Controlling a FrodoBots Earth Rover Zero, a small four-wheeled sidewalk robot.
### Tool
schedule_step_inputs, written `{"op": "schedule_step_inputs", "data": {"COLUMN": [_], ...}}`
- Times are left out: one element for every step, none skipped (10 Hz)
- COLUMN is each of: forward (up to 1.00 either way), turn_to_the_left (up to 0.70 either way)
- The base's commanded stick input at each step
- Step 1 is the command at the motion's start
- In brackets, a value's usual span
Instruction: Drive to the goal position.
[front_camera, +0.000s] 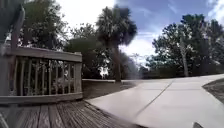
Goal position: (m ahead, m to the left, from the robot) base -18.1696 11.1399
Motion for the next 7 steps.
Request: {"op": "schedule_step_inputs", "data": {"forward": [0.17,0.00,0.00,0.00,0.00,0.00,0.00], "turn_to_the_left": [0.38,0.45,0.23,0.00,0.00,0.00,0.00]}}
